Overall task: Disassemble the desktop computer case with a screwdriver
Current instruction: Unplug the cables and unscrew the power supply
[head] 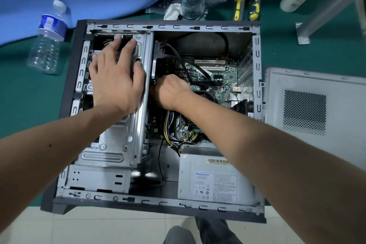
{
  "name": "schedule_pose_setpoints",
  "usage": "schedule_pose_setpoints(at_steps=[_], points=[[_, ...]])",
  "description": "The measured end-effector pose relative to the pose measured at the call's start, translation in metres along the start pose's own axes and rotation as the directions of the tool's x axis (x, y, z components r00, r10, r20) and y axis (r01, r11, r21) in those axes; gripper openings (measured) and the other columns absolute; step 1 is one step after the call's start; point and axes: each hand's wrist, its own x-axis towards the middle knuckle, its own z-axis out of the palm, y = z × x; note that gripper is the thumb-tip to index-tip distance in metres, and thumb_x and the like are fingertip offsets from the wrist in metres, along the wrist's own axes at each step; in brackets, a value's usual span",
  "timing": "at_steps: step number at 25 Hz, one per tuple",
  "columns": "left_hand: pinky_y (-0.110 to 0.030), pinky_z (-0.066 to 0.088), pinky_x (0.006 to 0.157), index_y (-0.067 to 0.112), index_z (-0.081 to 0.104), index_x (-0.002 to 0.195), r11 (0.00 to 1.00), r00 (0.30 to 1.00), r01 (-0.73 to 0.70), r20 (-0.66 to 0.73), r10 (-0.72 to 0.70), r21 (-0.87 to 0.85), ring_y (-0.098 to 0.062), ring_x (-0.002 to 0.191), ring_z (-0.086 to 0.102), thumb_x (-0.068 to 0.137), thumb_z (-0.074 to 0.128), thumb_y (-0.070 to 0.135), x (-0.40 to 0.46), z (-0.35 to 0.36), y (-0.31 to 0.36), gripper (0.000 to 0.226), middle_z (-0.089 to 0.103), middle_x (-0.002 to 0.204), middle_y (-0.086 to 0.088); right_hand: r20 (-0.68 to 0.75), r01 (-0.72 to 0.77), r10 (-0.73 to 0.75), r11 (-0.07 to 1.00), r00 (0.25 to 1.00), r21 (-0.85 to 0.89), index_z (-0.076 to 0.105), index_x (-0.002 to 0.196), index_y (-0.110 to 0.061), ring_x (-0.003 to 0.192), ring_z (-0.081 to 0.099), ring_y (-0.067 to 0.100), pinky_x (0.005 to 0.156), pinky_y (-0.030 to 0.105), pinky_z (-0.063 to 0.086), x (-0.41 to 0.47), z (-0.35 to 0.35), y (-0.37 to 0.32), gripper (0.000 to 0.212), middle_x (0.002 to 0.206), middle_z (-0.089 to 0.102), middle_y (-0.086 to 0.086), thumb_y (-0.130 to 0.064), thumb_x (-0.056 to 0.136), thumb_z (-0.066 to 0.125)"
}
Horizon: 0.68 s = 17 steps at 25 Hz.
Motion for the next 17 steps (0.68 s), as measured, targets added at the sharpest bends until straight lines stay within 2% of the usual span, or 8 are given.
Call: schedule_pose_setpoints(at_steps=[4, 7, 10, 15, 17], points=[[-0.053, 0.02, 0.115, 0.027, 0.038, 0.148, 1.0, 1.0, 0.004, -0.002, -0.004, 0.0, -0.026, 0.14, 0.029, 0.098, 0.033, 0.038, 0.0002, -0.0004, 0.0001, 0.051, 0.031, 0.155, -0.007, 0.005, -0.043, 0.043, 0.995, 0.999, 0.094, 0.066, 0.112, -0.005, 0.105, 0.064, 0.031, 0.073, 0.032, 0.046, -0.0003, -0.0028, 0.0005, 0.031, 0.116, 0.066, 0.012, -0.006, 0.094, 0.041], [-0.053, 0.021, 0.115, 0.027, 0.037, 0.148, 1.0, 1.0, 0.002, 0.003, -0.002, 0.003, -0.026, 0.14, 0.029, 0.098, 0.032, 0.039, 0.0005, -0.0007, -0.0003, 0.051, 0.03, 0.155, -0.007, 0.008, -0.041, 0.041, 0.993, 0.999, 0.113, 0.066, 0.111, -0.007, 0.102, 0.065, 0.031, 0.069, 0.031, 0.042, -0.0007, -0.0011, 0.0003, 0.029, 0.114, 0.066, 0.011, -0.009, 0.092, 0.044], [-0.053, 0.021, 0.115, 0.027, 0.037, 0.148, 1.0, 1.0, 0.001, 0.004, -0.001, 0.004, -0.026, 0.14, 0.029, 0.098, 0.031, 0.039, 0.0006, -0.0008, -0.0002, 0.052, 0.031, 0.155, -0.007, -0.014, -0.096, 0.1, 0.98, 0.995, 0.175, 0.067, 0.109, -0.011, 0.098, 0.065, 0.03, 0.065, 0.029, 0.039, -0.0001, -0.0004, 0.0005, 0.026, 0.108, 0.067, 0.009, -0.015, 0.09, 0.048], [-0.053, 0.02, 0.115, 0.027, 0.037, 0.148, 1.0, 1.0, 0.005, 0.002, -0.005, 0.004, -0.026, 0.14, 0.028, 0.097, 0.03, 0.04, 0.0001, -0.0007, 0.001, 0.053, 0.031, 0.155, -0.007, -0.008, -0.186, 0.195, 0.948, 0.981, 0.258, 0.067, 0.102, -0.009, 0.092, 0.066, 0.029, 0.065, 0.028, 0.041, -0.0018, 0.0002, 0.0023, 0.02, 0.099, 0.067, 0.009, -0.017, 0.088, 0.055], [-0.053, 0.021, 0.115, 0.027, 0.037, 0.148, 1.0, 1.0, 0.006, 0.0, -0.006, 0.003, -0.025, 0.14, 0.028, 0.097, 0.03, 0.039, 0.0002, -0.001, 0.001, 0.053, 0.031, 0.155, -0.007, -0.003, -0.169, 0.175, 0.952, 0.984, 0.254, 0.066, 0.102, -0.009, 0.092, 0.065, 0.029, 0.065, 0.028, 0.04, -0.0017, 0.0001, 0.0021, 0.02, 0.1, 0.067, 0.009, -0.018, 0.088, 0.055]])
